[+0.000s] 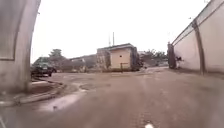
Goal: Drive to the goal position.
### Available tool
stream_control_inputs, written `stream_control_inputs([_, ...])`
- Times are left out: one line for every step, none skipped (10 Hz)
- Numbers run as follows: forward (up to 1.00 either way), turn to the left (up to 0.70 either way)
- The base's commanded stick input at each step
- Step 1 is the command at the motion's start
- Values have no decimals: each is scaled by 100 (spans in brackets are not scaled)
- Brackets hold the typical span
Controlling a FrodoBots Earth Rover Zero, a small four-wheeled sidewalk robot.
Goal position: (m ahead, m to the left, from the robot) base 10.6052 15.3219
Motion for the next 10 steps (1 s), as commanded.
stream_control_inputs([70, 0])
stream_control_inputs([70, 0])
stream_control_inputs([70, 27])
stream_control_inputs([70, 15])
stream_control_inputs([70, 3])
stream_control_inputs([70, 0])
stream_control_inputs([70, 0])
stream_control_inputs([70, 0])
stream_control_inputs([70, 22])
stream_control_inputs([70, 0])
